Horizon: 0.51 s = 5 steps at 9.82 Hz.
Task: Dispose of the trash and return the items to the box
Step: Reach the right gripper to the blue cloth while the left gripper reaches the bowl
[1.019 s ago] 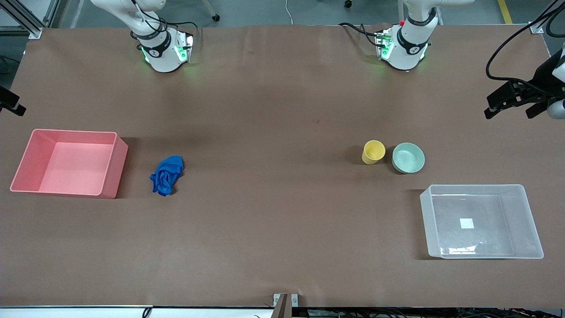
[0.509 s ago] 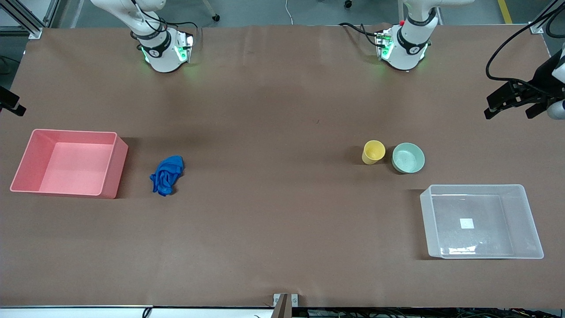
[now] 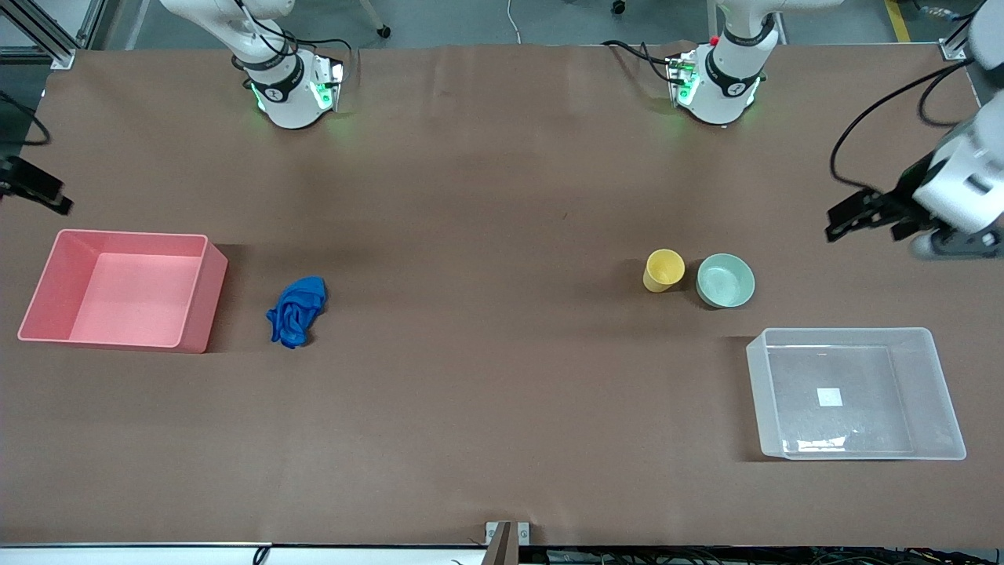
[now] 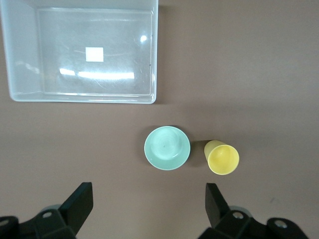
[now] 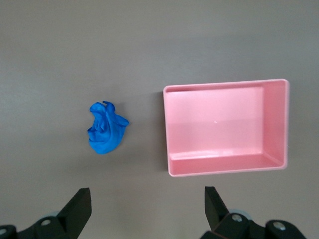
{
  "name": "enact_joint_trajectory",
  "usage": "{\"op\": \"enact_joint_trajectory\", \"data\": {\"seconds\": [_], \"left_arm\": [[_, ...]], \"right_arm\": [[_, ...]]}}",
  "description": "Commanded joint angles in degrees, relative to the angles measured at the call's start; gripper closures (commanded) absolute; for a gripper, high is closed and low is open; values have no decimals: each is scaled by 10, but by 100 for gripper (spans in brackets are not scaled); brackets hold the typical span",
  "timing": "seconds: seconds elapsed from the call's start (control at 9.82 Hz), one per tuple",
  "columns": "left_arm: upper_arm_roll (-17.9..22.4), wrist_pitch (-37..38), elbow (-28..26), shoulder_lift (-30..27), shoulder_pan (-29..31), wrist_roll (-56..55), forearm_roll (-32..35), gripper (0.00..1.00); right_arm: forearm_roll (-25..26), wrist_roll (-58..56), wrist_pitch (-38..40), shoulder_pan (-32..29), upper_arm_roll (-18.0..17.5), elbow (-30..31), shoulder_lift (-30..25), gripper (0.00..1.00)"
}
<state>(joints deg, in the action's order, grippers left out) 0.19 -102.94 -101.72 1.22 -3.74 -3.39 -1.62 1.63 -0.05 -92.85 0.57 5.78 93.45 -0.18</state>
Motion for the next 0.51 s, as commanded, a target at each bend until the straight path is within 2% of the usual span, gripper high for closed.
{"op": "enact_joint_trajectory", "data": {"seconds": [0.0, 0.2, 0.41], "left_arm": [[5, -120, -133, -6, 0, 20, -2, 0], [16, -269, -247, 4, 12, 53, -3, 0], [18, -406, -310, 55, 14, 55, -3, 0]], "right_arm": [[3, 34, -103, 63, 2, 73, 66, 0], [3, 39, -197, 89, 1, 116, 138, 0], [1, 54, -367, 115, 1, 211, 184, 0]]}}
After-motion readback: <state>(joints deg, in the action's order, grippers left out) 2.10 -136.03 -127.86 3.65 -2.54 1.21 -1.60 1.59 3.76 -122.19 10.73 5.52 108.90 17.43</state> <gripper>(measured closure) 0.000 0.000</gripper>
